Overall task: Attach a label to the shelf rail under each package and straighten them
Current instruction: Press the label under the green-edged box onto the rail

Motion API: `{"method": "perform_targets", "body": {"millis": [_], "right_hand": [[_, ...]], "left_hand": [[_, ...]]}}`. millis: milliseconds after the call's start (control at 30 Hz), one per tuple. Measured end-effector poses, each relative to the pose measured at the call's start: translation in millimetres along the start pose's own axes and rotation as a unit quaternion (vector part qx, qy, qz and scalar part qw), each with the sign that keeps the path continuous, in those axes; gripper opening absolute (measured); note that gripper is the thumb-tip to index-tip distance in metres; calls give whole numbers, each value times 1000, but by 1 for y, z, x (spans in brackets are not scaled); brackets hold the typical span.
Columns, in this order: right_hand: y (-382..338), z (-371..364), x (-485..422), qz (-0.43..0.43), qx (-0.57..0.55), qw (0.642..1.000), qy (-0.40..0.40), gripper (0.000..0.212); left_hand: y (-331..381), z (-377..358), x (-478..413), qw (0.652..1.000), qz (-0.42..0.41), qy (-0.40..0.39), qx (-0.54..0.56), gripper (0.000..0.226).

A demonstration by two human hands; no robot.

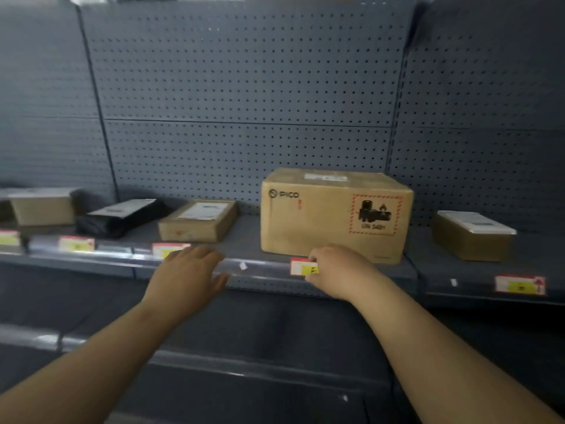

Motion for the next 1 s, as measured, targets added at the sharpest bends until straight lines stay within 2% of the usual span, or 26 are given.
{"method": "perform_targets", "body": {"millis": [100, 267, 500, 600, 700, 867, 1000], "right_hand": [[-80, -13, -3, 30, -9, 999, -5, 29], [-203, -35, -9, 69, -31, 997, -21, 31], [-335, -45, -26, 148, -35, 988, -13, 31], [-383, -47, -42, 174, -32, 984, -15, 26], [-432, -49, -66, 192, -13, 981, -9, 9], [-510, -57, -123, 189, -14, 982, 5, 31], [-571, -61, -172, 185, -48, 981, 20, 34]], "left_hand": [[-72, 10, 41, 999, 44, -10, -28, 30], [-165, 29, 96, 994, 95, -25, -56, 32], [-266, 48, 140, 989, 134, -23, -60, 38], [-308, 50, 152, 986, 153, -27, -60, 38], [-353, 49, 155, 983, 164, -30, -71, 39], [-436, 39, 144, 981, 175, -26, -82, 40], [-509, 30, 125, 982, 163, -5, -95, 35]]}}
Point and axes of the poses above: each hand's wrist, its own x-axis away from the middle knuckle, its own z-axis out of the back of the hand, y = z × x, the point moved 6 cm from there along -x, towards the middle knuckle, and after that the axes turned 3 degrees about -z, right-handed, at the moved point
